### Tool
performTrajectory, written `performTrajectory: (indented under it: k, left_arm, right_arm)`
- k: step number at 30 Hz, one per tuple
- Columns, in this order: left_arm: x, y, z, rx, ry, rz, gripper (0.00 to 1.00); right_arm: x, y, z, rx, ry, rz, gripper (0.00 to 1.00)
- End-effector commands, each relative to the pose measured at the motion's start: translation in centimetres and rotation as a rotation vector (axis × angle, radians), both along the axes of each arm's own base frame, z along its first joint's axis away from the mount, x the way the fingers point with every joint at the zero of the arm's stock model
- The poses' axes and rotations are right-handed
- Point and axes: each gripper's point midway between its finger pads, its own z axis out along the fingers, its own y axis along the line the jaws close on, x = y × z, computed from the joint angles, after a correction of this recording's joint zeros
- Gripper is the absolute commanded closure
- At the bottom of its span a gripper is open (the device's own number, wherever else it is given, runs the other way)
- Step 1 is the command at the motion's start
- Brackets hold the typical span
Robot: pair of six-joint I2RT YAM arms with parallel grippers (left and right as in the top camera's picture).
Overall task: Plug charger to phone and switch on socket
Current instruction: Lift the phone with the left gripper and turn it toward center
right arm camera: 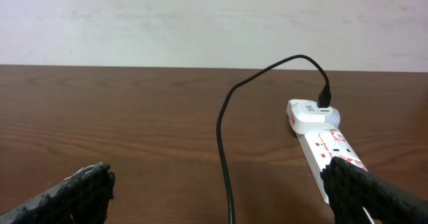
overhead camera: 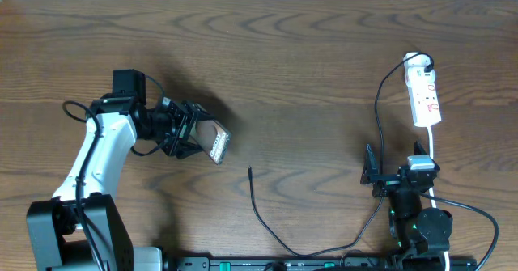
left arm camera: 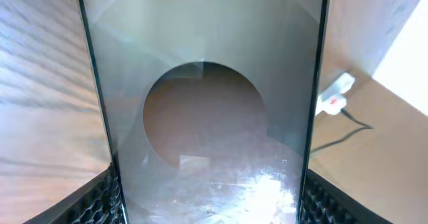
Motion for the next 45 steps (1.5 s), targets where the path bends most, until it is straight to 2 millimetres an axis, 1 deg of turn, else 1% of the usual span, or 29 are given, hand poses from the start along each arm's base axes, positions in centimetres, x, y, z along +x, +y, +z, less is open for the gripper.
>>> performTrajectory:
  k: [1, 6, 11, 18, 21, 24, 30, 35, 45]
  left_arm:
    - [-0.2, -1.0, 2.1, -0.106, 0.025, 0.035, 0.93]
    - [-0.2, -1.0, 2.1, -0.103, 0.027, 0.036, 0.93]
    - [-0.9, -1.1, 2.0, -0.115, 0.077, 0.049, 0.93]
    - [-1.1, -2.4, 3.9, -0.243, 0.072, 0.024, 0.93]
    - [-1.2, -2.6, 4.2, -0.267, 0.074, 0.02, 0.92]
    - [-1.6, -2.7, 4.2, -0.27, 0.105, 0.027, 0.92]
    - [-2.7, -2.9, 4.2, -0.295, 0.227, 0.075, 0.92]
    - [-2.7, -3.4, 5.2, -0.36, 0.228, 0.065, 0.92]
    - [-2.7, -3.4, 5.2, -0.359, 0.229, 0.066, 0.93]
  right_arm:
    - [0.0, 0.0, 0.0, 0.004, -0.002, -0.001, 0.01]
    - [0.0, 0.0, 0.0, 0.004, -0.002, -0.001, 0.01]
    - [0.0, 0.0, 0.0, 0.004, -0.002, -0.001, 0.01]
    - [0.0, 0.0, 0.0, 0.004, -0.002, -0.001, 0.01]
    - [0.0, 0.0, 0.0, 0.004, -0.002, -0.001, 0.01]
    - [0.0, 0.0, 0.0, 0.004, -0.002, -0.001, 0.01]
    - [0.0, 0.0, 0.0, 0.004, -0.002, -0.001, 0.01]
    - [0.0, 0.0, 0.0, 0.004, -0.002, -0.001, 0.01]
    - [0.0, 0.0, 0.0, 0.004, -0.002, -0.001, 0.01]
